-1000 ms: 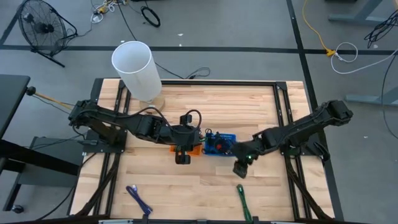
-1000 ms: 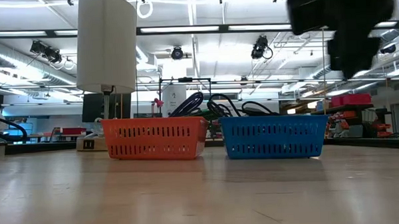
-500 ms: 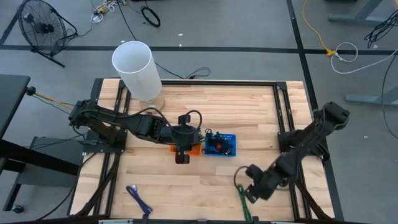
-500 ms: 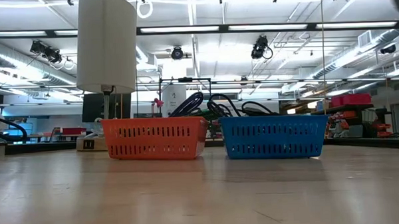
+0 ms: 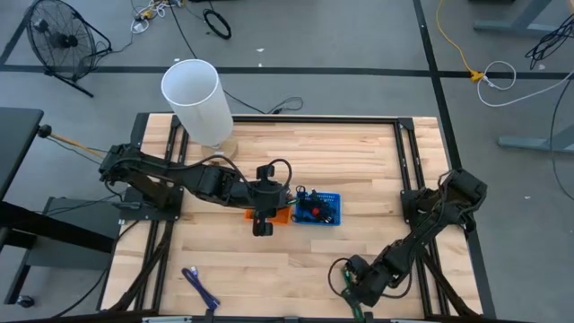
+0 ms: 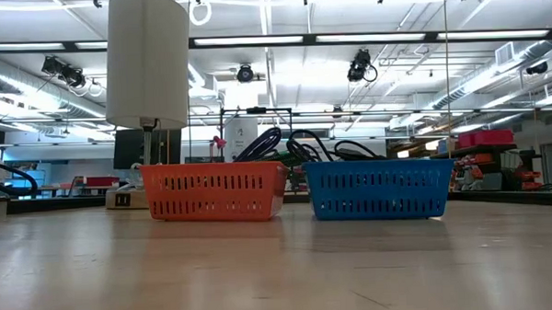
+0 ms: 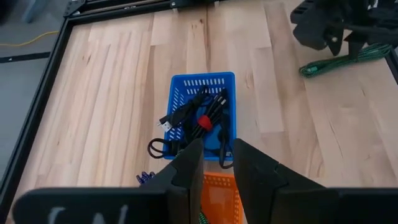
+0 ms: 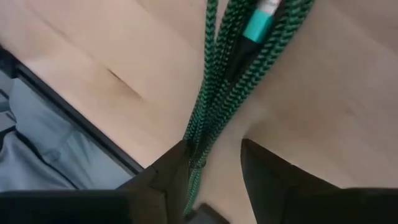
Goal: Pick & Place USB Port
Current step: Put the green charger cable into the orange bin
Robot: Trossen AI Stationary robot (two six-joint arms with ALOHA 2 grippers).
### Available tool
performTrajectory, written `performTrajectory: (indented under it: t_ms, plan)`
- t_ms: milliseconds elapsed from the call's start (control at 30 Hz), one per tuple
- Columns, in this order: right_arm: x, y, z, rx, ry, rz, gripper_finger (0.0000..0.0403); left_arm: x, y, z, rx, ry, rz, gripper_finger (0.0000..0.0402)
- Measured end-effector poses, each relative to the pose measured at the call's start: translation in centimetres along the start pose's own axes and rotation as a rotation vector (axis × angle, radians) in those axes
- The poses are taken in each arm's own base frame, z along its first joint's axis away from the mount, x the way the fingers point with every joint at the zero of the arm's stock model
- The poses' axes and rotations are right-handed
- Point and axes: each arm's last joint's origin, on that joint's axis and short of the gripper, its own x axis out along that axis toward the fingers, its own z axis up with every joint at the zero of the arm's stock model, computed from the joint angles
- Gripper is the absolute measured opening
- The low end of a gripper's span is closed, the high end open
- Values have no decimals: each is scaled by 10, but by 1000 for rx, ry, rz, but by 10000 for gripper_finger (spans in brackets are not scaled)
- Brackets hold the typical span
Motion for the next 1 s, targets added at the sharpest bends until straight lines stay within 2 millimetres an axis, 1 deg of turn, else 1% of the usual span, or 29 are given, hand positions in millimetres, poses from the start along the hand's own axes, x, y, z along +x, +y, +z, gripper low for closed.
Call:
performTrajectory:
  t_ms: [100, 233, 367, 433, 500, 533, 633, 667, 867, 1000]
  plan:
    - [5, 0, 1, 5, 14, -7, 146, 0, 0, 0, 1, -1, 0, 92]
    - [6, 0, 2, -1, -9, -6, 146, 0, 0, 0, 0, 0, -1, 92]
    - [6, -1, 2, -80, -51, -7, 145, 0, 0, 0, -4, 1, -2, 92]
    - [6, -2, 3, -89, -52, -20, 140, 0, 0, 0, -5, 1, -2, 92]
    - [6, -3, 4, -92, -50, -36, 121, 0, 0, 0, -7, 1, -2, 92]
    - [6, -4, 4, -98, -51, -43, 104, 0, 0, 0, -8, 1, -2, 92]
    - [6, -4, 5, -127, -71, -40, 32, 0, 0, 0, -8, 1, -2, 92]
    - [7, -3, 6, -142, -86, -30, 18, 0, 0, 0, -8, 1, -2, 92]
    - [6, -1, 8, -195, -103, -16, 5, 0, 0, 0, -8, 1, -2, 92]
    - [-4, -2, 11, -222, -117, -24, 2, 0, 0, 0, -8, 1, -3, 92]
